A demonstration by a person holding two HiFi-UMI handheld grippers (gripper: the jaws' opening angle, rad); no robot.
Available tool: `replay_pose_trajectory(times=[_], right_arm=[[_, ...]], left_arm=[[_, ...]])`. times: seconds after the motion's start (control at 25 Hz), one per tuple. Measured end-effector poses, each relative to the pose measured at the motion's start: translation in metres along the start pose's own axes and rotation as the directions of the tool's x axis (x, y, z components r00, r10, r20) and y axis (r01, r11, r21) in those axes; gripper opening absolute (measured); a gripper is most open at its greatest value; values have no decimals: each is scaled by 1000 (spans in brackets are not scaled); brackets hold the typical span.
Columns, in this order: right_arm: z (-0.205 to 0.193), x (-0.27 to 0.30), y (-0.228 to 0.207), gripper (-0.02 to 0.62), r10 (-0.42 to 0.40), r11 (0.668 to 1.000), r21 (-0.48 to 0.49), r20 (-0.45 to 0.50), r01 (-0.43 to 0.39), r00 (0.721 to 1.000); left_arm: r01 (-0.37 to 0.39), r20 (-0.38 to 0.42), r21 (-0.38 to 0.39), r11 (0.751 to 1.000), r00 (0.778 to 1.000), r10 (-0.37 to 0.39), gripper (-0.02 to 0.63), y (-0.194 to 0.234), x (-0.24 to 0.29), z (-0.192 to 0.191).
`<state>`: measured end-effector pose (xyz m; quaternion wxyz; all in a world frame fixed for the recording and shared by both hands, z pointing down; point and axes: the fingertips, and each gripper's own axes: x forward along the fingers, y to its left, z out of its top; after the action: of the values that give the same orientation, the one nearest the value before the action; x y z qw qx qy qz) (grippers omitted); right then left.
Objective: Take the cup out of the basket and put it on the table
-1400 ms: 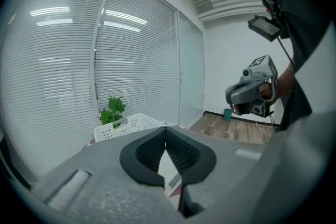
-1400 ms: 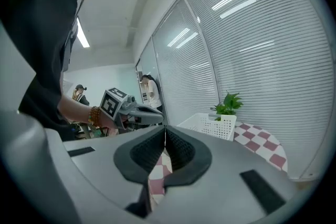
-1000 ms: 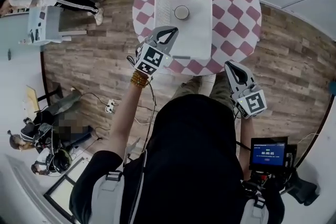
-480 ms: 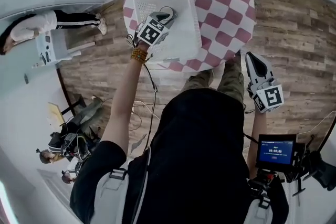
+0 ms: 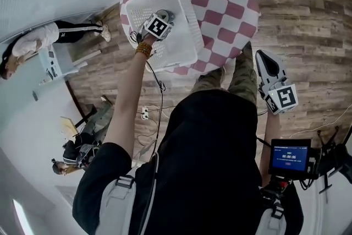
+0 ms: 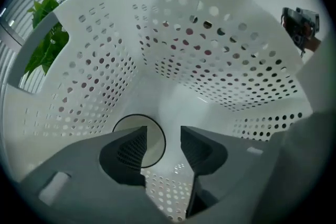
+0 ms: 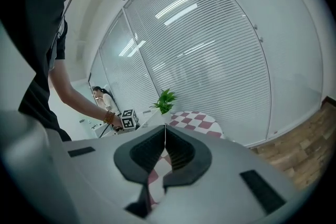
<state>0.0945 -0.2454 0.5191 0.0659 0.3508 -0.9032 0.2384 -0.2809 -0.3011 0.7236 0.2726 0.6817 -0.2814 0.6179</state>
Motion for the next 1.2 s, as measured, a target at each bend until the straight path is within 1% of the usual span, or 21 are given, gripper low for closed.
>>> replay_pose_trajectory(times=[0.2,0.44,0.48,0.64,0.76,0.92,1.04,1.08,1.16,1.2], right_arm=[[-4,-3,-18,9,-23,999,29,-8,23,1000],[-9,-3,-28,9,-29,998,59,-16,30,999],[-10,-1,-31,9,-28,997,65,-17,29,999],[-15,4,-42,9,-25,996,83,-21,27,999],[-16,5,-41,9,-25,996,90,-24,27,999],[-17,3,-43,9,-30,995,98,-26,32,999],[-17,1,-45,9,-35,994,100,-26,37,999],[-17,1,-46,9,-35,994,100,-24,37,999],[-17,1,-46,9,-34,994,101,-25,36,999],[-18,1,-46,9,-32,994,102,-26,35,999]], left_arm=[[-45,-18,-8,999,999,45,185,12,13,7],[-20,-105,66,998,994,27,184,8,30,10],[-11,-128,62,998,992,19,184,8,36,10],[35,-230,6,999,973,-32,184,4,52,3],[27,-271,6,1000,962,-24,184,7,58,-6],[13,-292,-19,1000,956,-18,184,10,63,-15],[5,-281,-14,1000,960,-9,176,11,66,-16],[-2,-270,-8,1000,963,-1,159,11,65,-15],[-20,-257,15,1000,966,23,99,13,63,-15],[-26,-258,27,999,966,33,94,13,63,-16]])
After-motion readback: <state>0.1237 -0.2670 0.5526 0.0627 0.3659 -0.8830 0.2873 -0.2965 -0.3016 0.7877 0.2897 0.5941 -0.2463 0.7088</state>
